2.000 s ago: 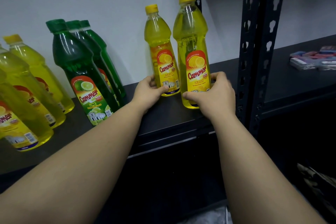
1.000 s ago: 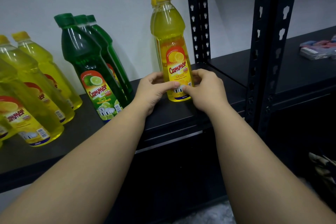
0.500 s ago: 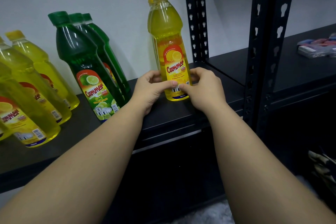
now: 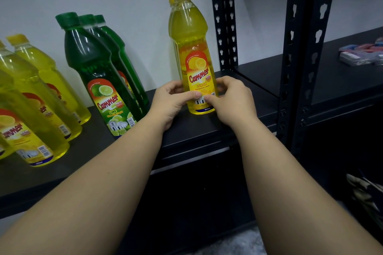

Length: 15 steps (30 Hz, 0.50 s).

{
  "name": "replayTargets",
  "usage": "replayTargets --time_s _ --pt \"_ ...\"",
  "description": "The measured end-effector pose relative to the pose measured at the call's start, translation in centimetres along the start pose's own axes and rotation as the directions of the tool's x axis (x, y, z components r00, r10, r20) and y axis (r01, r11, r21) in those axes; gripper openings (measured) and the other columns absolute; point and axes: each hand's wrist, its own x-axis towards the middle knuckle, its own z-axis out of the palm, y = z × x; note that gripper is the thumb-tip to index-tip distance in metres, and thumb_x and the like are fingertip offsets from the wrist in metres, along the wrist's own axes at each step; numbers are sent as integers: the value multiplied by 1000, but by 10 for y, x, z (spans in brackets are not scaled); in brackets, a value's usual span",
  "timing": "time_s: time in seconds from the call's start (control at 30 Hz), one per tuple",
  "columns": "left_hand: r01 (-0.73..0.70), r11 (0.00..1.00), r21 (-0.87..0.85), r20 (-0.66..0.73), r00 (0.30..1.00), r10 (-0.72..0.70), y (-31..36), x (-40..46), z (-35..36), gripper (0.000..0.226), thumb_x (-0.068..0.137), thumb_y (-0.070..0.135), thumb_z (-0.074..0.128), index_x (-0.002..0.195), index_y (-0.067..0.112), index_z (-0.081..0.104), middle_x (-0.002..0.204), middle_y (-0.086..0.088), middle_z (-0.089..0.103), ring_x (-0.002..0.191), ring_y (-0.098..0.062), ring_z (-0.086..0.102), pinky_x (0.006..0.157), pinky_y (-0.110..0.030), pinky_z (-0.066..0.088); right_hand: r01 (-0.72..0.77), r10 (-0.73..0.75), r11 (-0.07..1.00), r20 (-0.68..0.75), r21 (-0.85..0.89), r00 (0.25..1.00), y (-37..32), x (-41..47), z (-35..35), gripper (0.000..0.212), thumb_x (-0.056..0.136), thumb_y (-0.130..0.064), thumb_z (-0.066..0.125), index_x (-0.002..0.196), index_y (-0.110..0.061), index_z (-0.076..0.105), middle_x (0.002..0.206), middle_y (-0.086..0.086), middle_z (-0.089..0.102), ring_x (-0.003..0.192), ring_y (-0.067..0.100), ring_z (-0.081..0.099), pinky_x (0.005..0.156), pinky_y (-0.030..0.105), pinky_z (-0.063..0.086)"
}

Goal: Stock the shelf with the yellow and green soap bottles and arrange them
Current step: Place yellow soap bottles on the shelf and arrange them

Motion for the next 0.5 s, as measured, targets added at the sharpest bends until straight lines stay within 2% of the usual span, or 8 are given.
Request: replayTargets --time_s 0.1,0.33,0.5 --pt "-1 1000 0 -6 1000 1 0 1 0 49 73 6 90 117 9 69 110 -8 79 102 -20 76 79 -27 61 -11 11 1000 0 -4 1000 1 1 1 48 88 -36 80 132 -28 63 118 -6 70 100 14 67 78 35 58" --pt "-11 1000 24 -12 1000 11 -2 2 1 53 72 8 91 120 7 68 111 -7 79 102 -18 76 74 -22 59 3 -3 1000 -6 0 1000 3 1 0 48 89 -35 79 134 -27 64 117 -6 71 99 13 67 73 29 51" --pt "-16 998 57 -32 999 18 -3 3 1 59 70 11 93 123 7 67 113 -8 78 103 -19 76 76 -24 59 11 -11 1000 -1 17 1000 2 0 -3 50 88 -38 79 134 -23 63 115 -7 70 97 10 64 62 17 41"
